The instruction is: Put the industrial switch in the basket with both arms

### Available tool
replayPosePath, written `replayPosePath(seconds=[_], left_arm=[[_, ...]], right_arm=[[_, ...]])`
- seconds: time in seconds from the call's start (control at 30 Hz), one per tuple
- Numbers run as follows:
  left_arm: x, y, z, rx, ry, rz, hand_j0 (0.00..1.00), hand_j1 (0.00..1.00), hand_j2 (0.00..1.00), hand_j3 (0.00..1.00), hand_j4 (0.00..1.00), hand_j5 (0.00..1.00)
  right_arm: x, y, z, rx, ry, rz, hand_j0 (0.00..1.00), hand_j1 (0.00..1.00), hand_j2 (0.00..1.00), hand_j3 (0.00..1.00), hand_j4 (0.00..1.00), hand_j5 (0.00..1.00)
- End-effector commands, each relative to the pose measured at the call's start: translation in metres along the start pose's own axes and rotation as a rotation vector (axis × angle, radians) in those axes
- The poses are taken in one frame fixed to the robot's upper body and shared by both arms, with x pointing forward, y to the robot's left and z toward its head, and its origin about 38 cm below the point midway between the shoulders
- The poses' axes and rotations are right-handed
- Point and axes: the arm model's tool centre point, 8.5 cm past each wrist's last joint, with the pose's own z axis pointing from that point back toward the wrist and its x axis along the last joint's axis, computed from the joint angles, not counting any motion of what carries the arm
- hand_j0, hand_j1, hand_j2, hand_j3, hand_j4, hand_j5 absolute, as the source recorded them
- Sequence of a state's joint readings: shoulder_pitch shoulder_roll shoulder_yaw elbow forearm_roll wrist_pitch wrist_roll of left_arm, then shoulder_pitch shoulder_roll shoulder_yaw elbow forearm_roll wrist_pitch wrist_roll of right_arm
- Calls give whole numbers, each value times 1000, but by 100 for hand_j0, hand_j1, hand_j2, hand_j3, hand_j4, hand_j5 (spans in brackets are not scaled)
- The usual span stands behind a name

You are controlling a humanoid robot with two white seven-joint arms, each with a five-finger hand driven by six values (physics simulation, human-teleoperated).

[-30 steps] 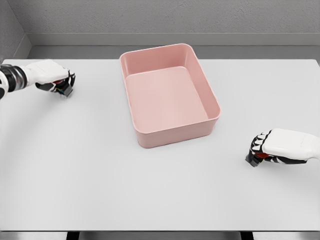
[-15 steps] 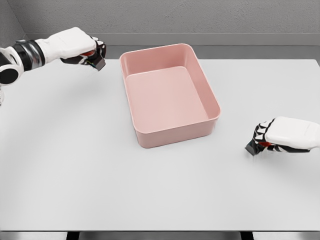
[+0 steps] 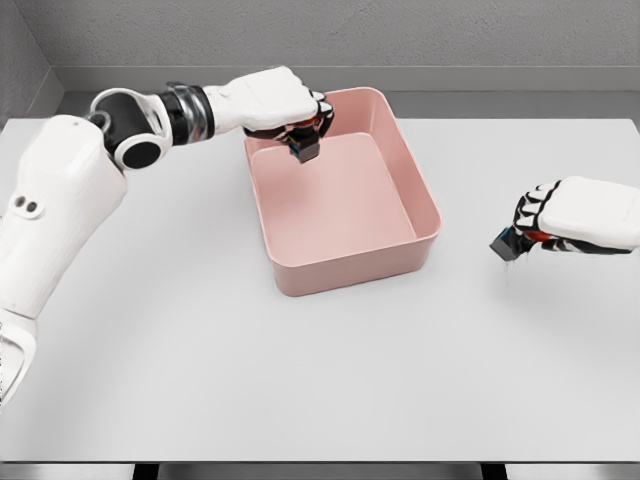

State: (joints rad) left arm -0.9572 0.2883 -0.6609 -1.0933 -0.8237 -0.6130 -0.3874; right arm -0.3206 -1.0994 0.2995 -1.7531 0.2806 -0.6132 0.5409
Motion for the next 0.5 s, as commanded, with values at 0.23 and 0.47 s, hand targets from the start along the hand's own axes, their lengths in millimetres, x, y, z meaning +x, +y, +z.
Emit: replayPosePath(seconds=[0.23,0.47], left_arm=[[18,-13,-26,-53,-50,13,100,100,100,100,100,100],[12,1,-20,-17,-44,14,100,100,100,100,100,100]], right_arm=[[0,-20,-9,-67,-16,19,46,46,46,46,46,46],[5,-29,-27,-81,-38,19,46,46,46,46,46,46]])
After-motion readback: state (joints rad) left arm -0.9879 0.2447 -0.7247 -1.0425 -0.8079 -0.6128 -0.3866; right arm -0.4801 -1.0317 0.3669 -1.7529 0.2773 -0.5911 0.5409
